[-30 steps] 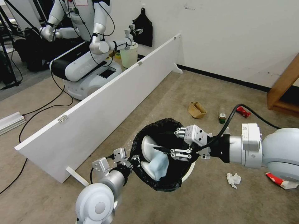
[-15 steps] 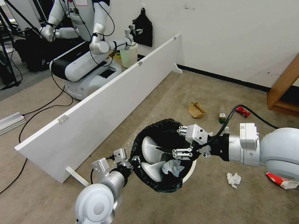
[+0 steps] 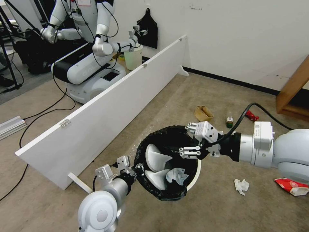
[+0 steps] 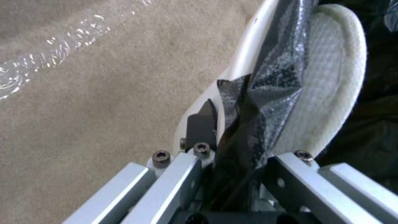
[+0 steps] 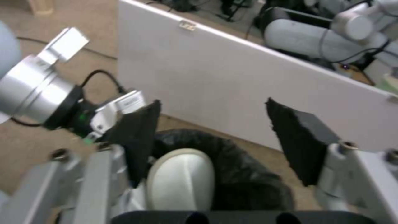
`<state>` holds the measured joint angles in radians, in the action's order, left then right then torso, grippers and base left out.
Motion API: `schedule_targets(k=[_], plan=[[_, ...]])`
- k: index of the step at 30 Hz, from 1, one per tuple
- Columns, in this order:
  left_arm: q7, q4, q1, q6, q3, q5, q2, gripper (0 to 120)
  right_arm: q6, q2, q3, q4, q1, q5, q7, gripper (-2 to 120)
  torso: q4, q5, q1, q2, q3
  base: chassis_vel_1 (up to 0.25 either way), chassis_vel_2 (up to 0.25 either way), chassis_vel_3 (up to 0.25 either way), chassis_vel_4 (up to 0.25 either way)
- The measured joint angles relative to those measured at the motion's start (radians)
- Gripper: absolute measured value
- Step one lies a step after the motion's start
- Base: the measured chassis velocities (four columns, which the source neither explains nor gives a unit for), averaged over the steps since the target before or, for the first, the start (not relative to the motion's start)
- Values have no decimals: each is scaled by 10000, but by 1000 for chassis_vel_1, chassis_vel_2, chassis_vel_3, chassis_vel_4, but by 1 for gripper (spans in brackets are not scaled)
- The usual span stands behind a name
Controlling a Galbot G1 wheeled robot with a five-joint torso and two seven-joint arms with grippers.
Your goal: Pick up the trash bin, then pick up the garbage from the floor and place it into the trash bin.
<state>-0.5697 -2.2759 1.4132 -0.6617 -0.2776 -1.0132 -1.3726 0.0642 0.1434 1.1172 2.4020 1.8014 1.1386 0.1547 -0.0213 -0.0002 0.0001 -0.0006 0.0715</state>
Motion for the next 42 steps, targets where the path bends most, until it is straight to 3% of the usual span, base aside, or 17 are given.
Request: schedule_targets(k=[5, 8, 20, 26, 42], plan=[[141, -4, 35, 6, 45, 5, 165, 2, 64, -758, -22, -151, -302, -86, -111, 94, -1, 1, 0, 0, 0, 0, 0, 0, 0], [163, -33, 121, 6, 117, 31, 197, 2, 75, -1146, -10, -245, -391, -214, -136, 99, -1, 0, 0, 0, 0, 0, 0, 0, 0], [275, 63, 262, 7, 662, 285, 120, 2, 254, -2679, 1651, -360, 424, -651, -125, 100, -2, 1, 0, 0, -1, 0, 0, 0, 0], [284, 340, 122, 70, 1204, 316, 67, 2, 281, -3562, 1904, -416, 698, -1043, -87, 100, -1, 1, 0, 0, 0, 0, 0, 0, 0], [218, 582, -420, 114, 1366, 72, 215, 2, 350, -5584, 2083, -299, 1311, -1960, -14, 100, -2, 1, 0, 0, 0, 0, 0, 0, 0]])
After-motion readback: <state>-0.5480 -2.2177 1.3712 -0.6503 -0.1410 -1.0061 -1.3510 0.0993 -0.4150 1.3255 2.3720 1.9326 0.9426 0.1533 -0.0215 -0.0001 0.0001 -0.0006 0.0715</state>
